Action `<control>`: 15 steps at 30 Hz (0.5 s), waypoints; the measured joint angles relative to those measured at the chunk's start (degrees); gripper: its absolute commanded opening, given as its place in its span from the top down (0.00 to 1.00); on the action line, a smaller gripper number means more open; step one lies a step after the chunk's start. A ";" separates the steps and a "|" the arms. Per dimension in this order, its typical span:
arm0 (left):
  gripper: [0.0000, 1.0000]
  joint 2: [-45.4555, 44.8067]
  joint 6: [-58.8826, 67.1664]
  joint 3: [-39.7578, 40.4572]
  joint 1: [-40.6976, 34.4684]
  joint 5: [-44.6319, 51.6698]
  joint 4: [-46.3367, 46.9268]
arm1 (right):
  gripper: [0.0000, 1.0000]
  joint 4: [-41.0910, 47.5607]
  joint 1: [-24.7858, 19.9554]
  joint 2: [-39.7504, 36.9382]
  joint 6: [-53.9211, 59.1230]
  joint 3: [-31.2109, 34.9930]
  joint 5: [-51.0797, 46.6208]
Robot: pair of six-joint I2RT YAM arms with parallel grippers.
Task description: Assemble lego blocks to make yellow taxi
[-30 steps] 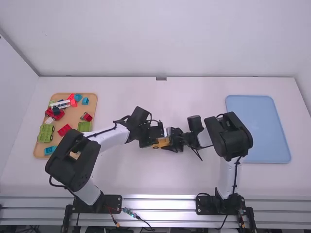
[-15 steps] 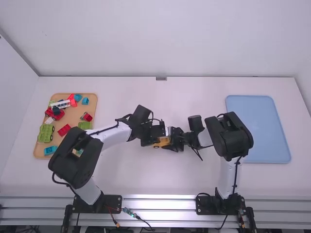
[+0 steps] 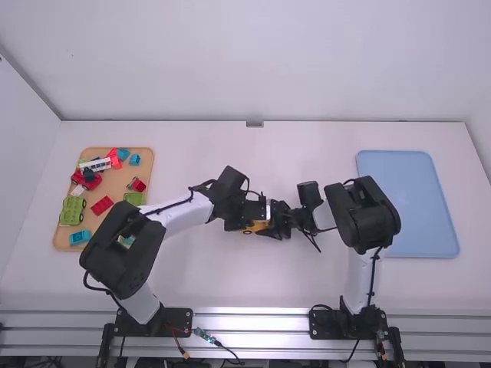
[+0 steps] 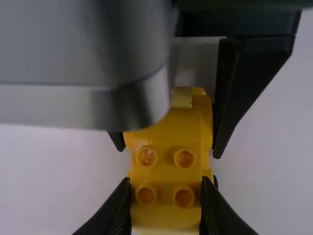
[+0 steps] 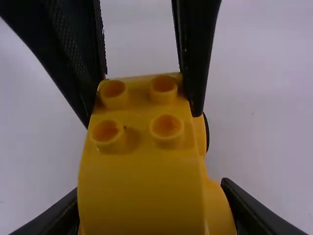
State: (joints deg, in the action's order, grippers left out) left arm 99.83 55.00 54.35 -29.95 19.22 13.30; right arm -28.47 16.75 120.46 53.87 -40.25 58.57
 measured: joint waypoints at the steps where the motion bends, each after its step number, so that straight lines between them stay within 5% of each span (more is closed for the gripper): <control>1: 0.99 0.00 -0.31 0.15 -0.09 -0.28 0.26 | 0.54 0.20 0.00 0.00 0.22 -0.09 0.00; 15: 0.99 0.02 -4.57 0.63 -0.79 -1.81 0.22 | 0.54 -0.02 0.04 0.00 -0.15 -0.33 -0.55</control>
State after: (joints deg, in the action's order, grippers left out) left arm 99.85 50.43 54.98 -30.74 17.41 13.52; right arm -28.49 16.80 120.46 53.71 -40.58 58.02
